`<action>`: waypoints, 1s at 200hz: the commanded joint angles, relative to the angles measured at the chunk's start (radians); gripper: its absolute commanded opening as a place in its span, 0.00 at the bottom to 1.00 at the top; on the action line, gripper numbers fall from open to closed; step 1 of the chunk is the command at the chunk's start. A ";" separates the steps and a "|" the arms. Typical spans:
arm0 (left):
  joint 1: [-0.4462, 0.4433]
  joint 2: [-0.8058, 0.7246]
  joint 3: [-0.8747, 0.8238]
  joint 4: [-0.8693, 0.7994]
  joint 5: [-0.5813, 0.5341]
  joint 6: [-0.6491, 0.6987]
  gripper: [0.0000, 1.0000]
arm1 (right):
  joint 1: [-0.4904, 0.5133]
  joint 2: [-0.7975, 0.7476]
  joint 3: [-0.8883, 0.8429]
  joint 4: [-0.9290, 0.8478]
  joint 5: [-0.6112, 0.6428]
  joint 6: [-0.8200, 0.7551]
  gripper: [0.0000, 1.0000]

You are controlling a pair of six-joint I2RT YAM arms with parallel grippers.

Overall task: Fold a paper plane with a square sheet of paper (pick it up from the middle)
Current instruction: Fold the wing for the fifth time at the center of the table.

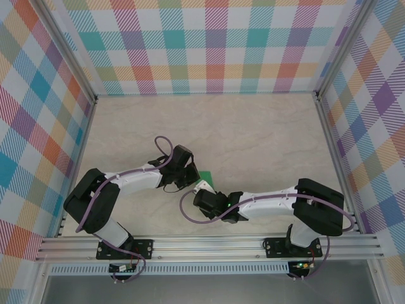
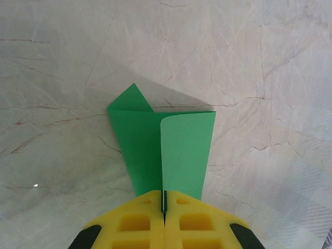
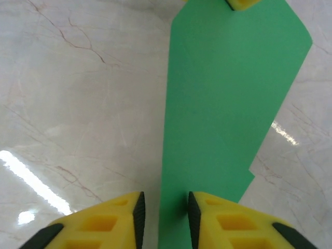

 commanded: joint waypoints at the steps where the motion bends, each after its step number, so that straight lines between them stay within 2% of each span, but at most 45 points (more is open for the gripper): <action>1: -0.003 0.003 0.020 -0.029 0.001 -0.006 0.00 | 0.015 0.024 0.039 -0.053 0.070 0.024 0.24; 42: -0.003 0.003 0.019 -0.037 -0.002 -0.005 0.00 | 0.023 0.052 0.047 -0.049 0.074 0.051 0.13; 87: -0.002 -0.016 0.019 -0.056 -0.013 0.001 0.01 | 0.016 0.031 -0.005 0.020 0.031 0.087 0.08; 109: -0.002 -0.052 0.019 -0.079 -0.033 0.010 0.15 | -0.011 -0.002 -0.054 0.093 -0.054 0.092 0.07; 123: -0.003 -0.090 0.016 -0.105 -0.056 0.019 0.29 | -0.036 -0.028 -0.089 0.145 -0.130 0.087 0.07; 136: -0.002 -0.139 0.008 -0.129 -0.091 0.022 0.35 | -0.066 -0.056 -0.129 0.206 -0.214 0.086 0.07; 150: -0.002 -0.199 -0.014 -0.136 -0.137 0.018 0.50 | -0.114 -0.082 -0.177 0.288 -0.323 0.096 0.07; 172: -0.002 -0.295 -0.056 -0.182 -0.184 0.009 0.56 | -0.195 -0.117 -0.236 0.385 -0.477 0.117 0.07; 200: -0.003 -0.389 -0.114 -0.166 -0.195 0.002 0.59 | -0.280 -0.150 -0.281 0.458 -0.621 0.145 0.07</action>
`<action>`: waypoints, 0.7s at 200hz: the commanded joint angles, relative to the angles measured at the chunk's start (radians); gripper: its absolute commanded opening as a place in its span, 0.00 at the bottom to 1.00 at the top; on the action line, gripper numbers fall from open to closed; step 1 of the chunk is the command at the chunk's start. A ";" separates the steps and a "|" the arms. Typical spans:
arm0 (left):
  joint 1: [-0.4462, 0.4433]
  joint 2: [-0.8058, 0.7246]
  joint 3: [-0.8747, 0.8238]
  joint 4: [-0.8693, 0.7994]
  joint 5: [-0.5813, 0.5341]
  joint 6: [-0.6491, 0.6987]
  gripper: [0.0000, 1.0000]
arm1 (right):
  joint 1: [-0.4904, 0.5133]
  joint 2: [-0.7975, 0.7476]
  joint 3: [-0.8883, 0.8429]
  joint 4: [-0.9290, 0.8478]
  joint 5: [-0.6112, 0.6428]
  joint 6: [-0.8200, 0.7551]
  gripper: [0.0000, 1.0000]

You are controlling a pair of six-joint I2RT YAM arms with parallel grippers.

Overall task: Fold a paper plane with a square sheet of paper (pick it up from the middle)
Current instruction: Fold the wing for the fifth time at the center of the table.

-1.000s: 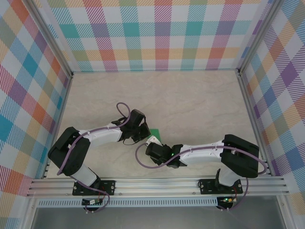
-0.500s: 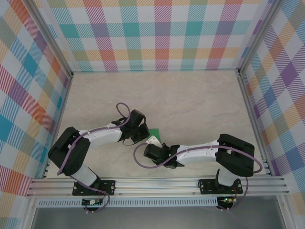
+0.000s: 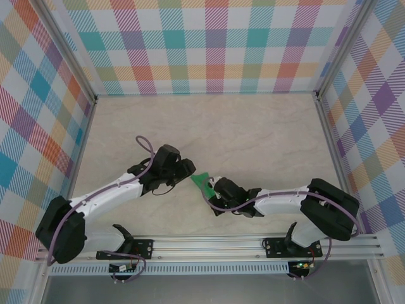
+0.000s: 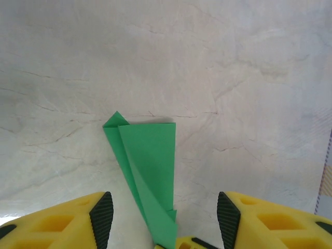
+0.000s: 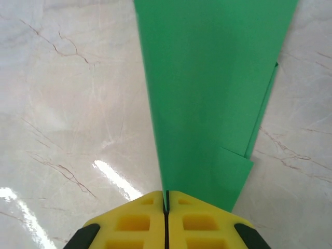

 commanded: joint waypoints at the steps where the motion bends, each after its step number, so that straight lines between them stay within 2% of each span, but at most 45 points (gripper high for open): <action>1: -0.003 -0.061 -0.058 -0.033 -0.044 -0.004 0.59 | -0.054 -0.037 -0.035 0.130 -0.205 0.043 0.07; 27: -0.005 -0.097 -0.118 0.085 0.025 0.010 0.54 | -0.121 -0.037 -0.053 0.171 -0.325 0.076 0.08; 62: -0.022 -0.050 -0.173 0.268 0.131 0.014 0.49 | -0.205 0.034 -0.056 0.258 -0.499 0.138 0.08; 140: -0.100 0.140 -0.168 0.538 0.165 0.019 0.50 | -0.263 0.139 -0.073 0.386 -0.576 0.248 0.09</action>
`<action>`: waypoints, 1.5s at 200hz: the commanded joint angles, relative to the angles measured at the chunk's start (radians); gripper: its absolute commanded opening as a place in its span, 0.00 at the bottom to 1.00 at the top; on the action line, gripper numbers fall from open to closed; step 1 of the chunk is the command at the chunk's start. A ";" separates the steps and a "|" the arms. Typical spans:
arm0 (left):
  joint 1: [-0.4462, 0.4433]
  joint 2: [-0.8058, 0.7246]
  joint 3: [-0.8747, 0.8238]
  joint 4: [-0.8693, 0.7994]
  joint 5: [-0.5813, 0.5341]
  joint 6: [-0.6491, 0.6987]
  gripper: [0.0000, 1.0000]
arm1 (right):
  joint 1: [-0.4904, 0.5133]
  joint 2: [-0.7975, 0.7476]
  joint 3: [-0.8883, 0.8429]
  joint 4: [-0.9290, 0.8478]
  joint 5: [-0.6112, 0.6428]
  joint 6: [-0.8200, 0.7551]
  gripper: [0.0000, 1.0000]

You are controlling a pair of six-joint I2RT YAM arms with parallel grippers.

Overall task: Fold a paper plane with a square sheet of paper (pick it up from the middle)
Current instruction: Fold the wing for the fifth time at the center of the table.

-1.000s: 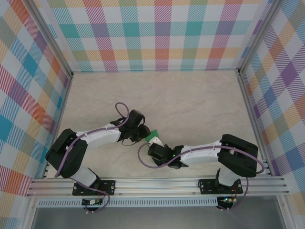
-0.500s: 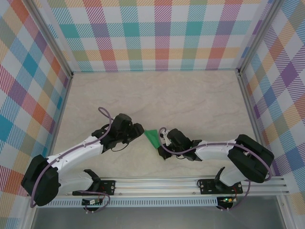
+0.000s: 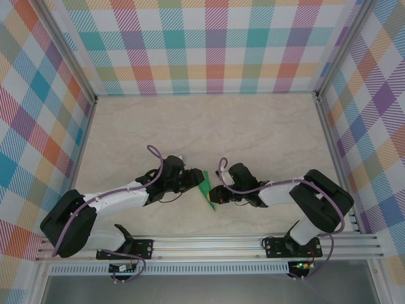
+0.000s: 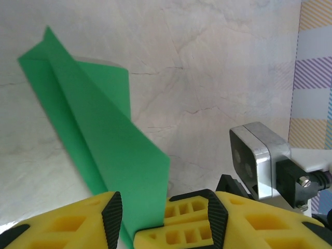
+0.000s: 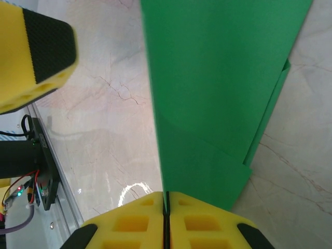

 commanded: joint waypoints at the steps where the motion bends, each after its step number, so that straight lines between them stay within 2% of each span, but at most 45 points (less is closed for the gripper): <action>1: -0.019 0.049 0.000 0.137 0.022 0.014 0.50 | -0.007 0.033 -0.017 0.084 -0.056 0.049 0.09; 86: -0.025 0.162 -0.018 0.264 0.004 0.009 0.52 | -0.022 0.101 -0.041 0.155 -0.042 0.123 0.09; 118: -0.028 0.114 -0.056 0.307 -0.014 0.007 0.56 | -0.025 0.097 -0.063 0.213 -0.033 0.163 0.08; 161: -0.030 0.010 -0.105 0.271 -0.074 0.027 0.59 | -0.036 0.097 -0.070 0.248 -0.043 0.221 0.08; 254: -0.032 0.102 -0.066 0.334 -0.009 0.038 0.57 | -0.074 0.188 -0.089 0.368 -0.090 0.387 0.11; 300: -0.031 0.156 -0.044 0.382 0.008 0.031 0.57 | -0.084 0.197 -0.083 0.323 -0.101 0.386 0.12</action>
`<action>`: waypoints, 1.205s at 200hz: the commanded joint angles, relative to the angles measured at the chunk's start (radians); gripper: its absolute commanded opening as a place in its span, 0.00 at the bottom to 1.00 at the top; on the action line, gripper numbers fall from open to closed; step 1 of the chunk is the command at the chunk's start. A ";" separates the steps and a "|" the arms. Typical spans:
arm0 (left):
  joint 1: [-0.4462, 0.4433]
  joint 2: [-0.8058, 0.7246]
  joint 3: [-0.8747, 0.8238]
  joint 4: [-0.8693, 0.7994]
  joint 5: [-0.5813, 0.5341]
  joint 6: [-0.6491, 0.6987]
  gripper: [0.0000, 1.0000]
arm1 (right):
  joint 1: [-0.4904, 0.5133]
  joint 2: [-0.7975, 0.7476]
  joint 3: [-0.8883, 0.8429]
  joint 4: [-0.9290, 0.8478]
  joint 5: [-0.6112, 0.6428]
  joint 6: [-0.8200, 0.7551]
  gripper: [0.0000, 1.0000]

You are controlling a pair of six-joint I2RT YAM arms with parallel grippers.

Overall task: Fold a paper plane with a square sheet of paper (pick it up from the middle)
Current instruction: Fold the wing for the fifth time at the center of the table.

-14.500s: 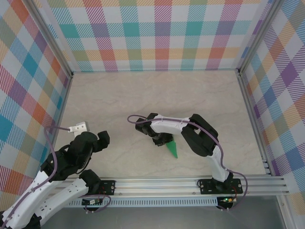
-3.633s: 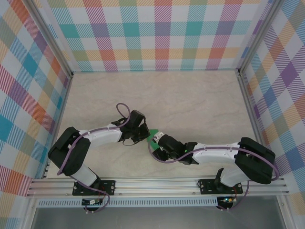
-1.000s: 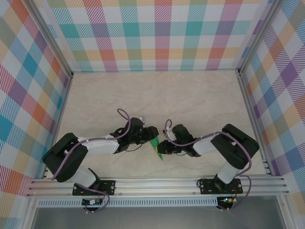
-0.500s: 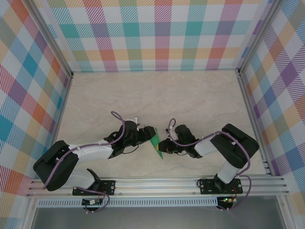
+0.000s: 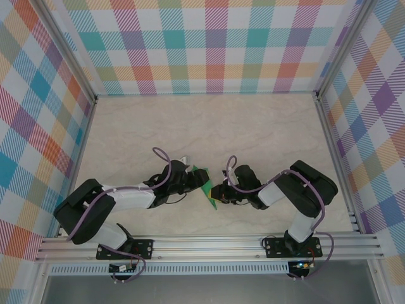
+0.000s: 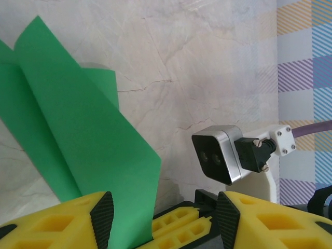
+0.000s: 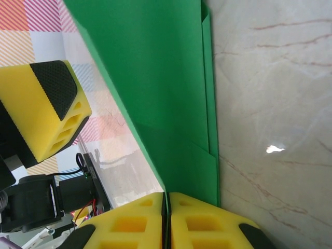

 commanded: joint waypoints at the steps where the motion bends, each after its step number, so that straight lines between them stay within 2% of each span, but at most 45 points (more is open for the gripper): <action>1: -0.019 0.025 0.033 0.070 0.020 0.011 0.57 | -0.007 0.036 -0.007 -0.019 0.005 0.006 0.12; 63: -0.018 0.120 0.069 0.109 0.033 0.013 0.57 | -0.010 0.054 -0.008 -0.018 0.002 0.010 0.12; 126: -0.019 0.218 0.082 0.103 -0.006 0.013 0.56 | -0.010 0.055 0.003 -0.064 0.005 0.001 0.16; 179: -0.019 0.250 0.077 0.056 -0.038 0.018 0.54 | -0.010 -0.013 0.011 -0.210 0.038 0.000 0.20; 241: -0.020 0.261 0.050 0.060 -0.039 0.012 0.53 | -0.006 -0.104 0.048 -0.406 0.020 -0.083 0.21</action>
